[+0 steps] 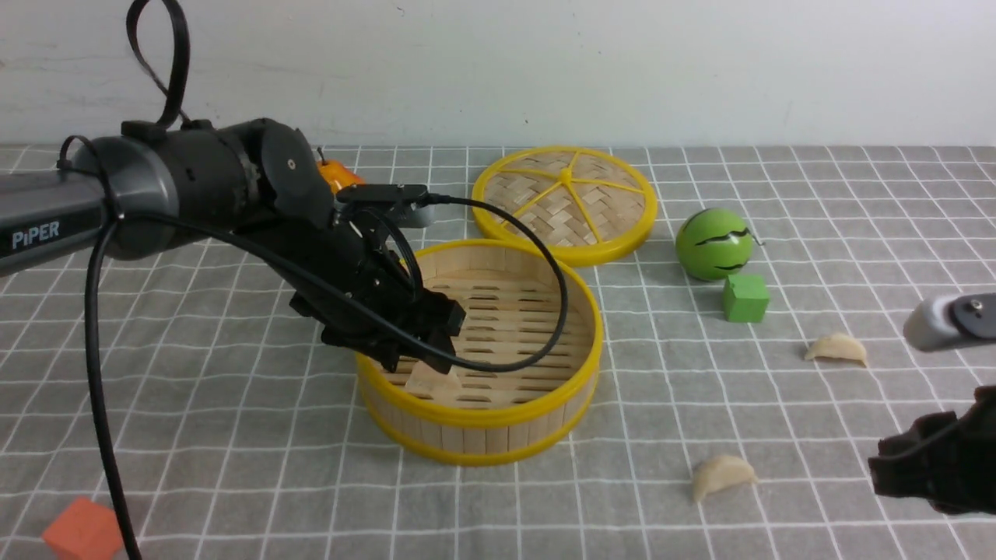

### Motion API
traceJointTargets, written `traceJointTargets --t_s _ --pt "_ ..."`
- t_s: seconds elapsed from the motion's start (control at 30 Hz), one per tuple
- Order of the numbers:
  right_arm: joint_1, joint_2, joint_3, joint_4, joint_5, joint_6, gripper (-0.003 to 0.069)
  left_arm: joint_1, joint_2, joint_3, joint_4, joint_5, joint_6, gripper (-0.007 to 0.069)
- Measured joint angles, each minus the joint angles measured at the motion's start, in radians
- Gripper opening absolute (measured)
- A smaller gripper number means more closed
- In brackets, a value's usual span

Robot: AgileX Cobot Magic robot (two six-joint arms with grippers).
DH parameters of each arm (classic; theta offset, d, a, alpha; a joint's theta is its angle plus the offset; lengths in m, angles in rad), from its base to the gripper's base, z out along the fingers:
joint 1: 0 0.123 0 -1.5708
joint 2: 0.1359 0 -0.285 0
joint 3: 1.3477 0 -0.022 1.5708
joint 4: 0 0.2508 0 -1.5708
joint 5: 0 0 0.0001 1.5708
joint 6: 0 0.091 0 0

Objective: Put the dumplings into the steamer on the table with the grey tablecloth.
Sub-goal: 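Place the dumpling into the bamboo steamer basket with the left gripper, then reach for and grasp a dumpling lying on the table beside the steamer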

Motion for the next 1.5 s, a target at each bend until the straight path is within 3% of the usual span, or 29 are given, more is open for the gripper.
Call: traceJointTargets --t_s 0.1,0.17,0.27,0.37,0.47,0.6,0.97,1.1,1.2,1.5 --pt "0.0 0.045 -0.086 -0.011 0.079 0.007 0.0335 0.0 -0.039 -0.051 0.01 0.087 -0.061 0.0449" --pt "0.0 0.117 -0.179 -0.019 0.149 0.019 0.0421 0.0 -0.109 -0.121 0.026 0.164 -0.123 0.041" --pt "-0.007 0.224 -0.259 -0.041 0.17 0.02 0.0492 0.0 -0.205 -0.179 0.052 0.241 -0.17 0.0345" --pt "-0.044 0.352 -0.332 -0.045 0.151 0.029 0.0523 0.0 -0.318 -0.196 0.082 0.298 -0.191 0.0256" --pt "-0.134 0.538 -0.449 -0.045 0.098 0.103 0.0533 0.0 -0.474 -0.174 0.128 0.37 -0.203 0.0116" --pt "-0.21 0.714 -0.582 -0.052 0.076 0.121 0.0523 0.0 -0.646 -0.028 0.178 0.384 -0.205 -0.0014" --pt "-0.234 0.986 -0.853 -0.023 0.187 -0.02 0.0495 0.0 -1.052 0.53 0.295 0.356 -0.208 -0.0014" --pt "-0.234 1.008 -0.871 0.009 0.265 -0.039 0.045 0.0 -1.166 0.69 0.353 0.359 -0.21 -0.0014" --pt "-0.234 1.006 -0.874 0.039 0.308 -0.06 0.0445 0.0 -1.224 0.748 0.378 0.348 -0.218 -0.0014" --pt "-0.234 0.995 -0.876 0.262 0.436 -0.254 0.0444 0.0 -1.384 0.862 0.493 0.123 -0.317 -0.0014"
